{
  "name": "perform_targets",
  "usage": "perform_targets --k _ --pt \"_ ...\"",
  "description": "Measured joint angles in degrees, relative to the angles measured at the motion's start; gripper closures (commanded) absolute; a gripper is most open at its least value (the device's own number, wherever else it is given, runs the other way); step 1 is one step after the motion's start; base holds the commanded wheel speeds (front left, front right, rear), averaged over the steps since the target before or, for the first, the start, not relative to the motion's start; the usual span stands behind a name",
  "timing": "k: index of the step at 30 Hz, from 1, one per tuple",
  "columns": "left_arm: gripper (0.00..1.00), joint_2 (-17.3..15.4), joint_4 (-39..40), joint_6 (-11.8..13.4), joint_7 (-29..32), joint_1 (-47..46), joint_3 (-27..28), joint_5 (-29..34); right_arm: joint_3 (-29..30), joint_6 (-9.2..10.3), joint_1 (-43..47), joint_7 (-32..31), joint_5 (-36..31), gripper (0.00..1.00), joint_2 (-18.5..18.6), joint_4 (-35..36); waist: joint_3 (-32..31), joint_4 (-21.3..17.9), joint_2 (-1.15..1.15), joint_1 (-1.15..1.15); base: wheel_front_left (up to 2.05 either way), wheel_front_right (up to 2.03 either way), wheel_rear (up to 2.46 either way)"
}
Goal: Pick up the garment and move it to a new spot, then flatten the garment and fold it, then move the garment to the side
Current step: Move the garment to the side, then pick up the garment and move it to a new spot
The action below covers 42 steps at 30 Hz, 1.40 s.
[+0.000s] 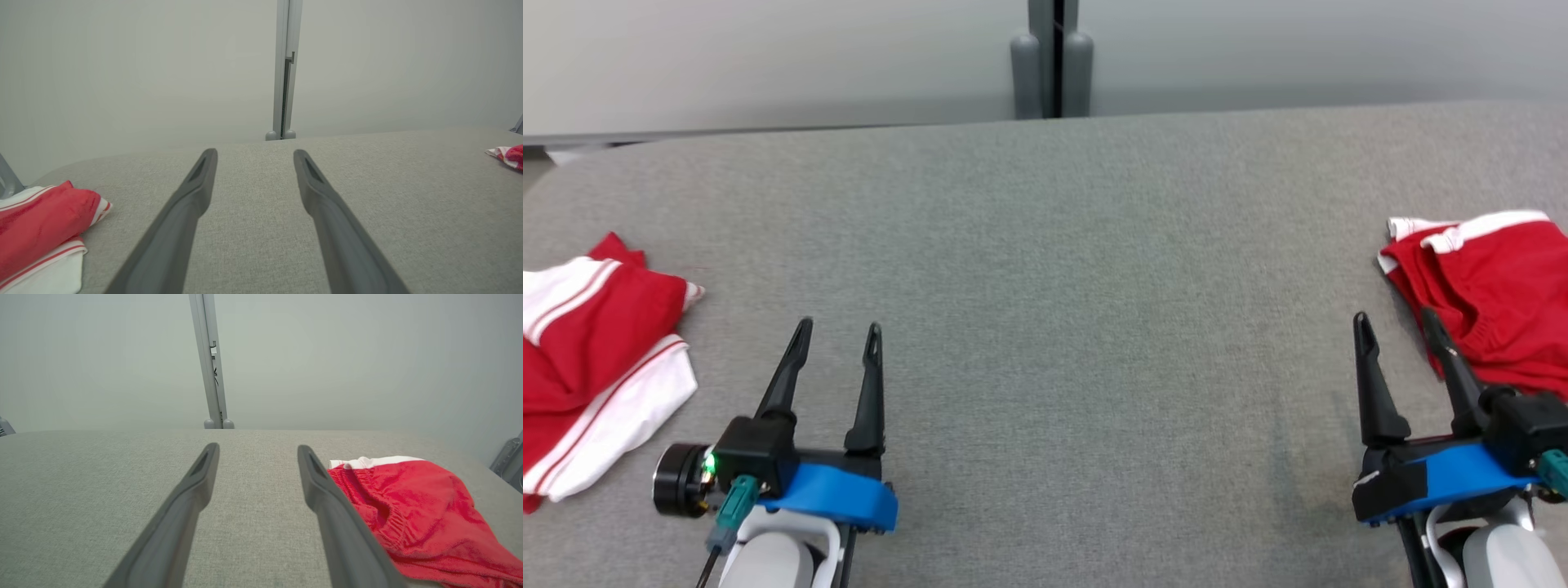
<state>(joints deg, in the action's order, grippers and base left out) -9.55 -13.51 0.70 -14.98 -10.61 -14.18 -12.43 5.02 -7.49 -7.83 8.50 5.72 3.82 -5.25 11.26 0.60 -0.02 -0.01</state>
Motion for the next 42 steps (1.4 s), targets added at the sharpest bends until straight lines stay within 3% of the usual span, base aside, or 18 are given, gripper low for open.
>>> perform_targets --k 15,34,42 --pt "0.0 -1.79 -0.96 0.29 0.0 7.9 0.36 -1.04 -0.19 0.0 9.24 -3.42 0.98 0.0 -0.8 5.46 -7.42 1.07 0.0 0.0 0.0 0.0 0.0" --pt "0.0 -2.33 -0.11 0.8 0.29 8.15 -0.26 -1.71 -0.31 0.0 10.95 -4.02 2.43 0.0 -0.85 7.19 -7.66 1.3 0.02 0.01 0.0 0.0 0.0" --pt "0.0 -1.67 -0.1 0.55 0.22 4.82 -1.07 -1.7 -0.2 0.0 10.95 -4.36 1.82 0.0 -0.87 8.93 -7.05 5.52 0.02 0.01 0.0 0.0 0.0"
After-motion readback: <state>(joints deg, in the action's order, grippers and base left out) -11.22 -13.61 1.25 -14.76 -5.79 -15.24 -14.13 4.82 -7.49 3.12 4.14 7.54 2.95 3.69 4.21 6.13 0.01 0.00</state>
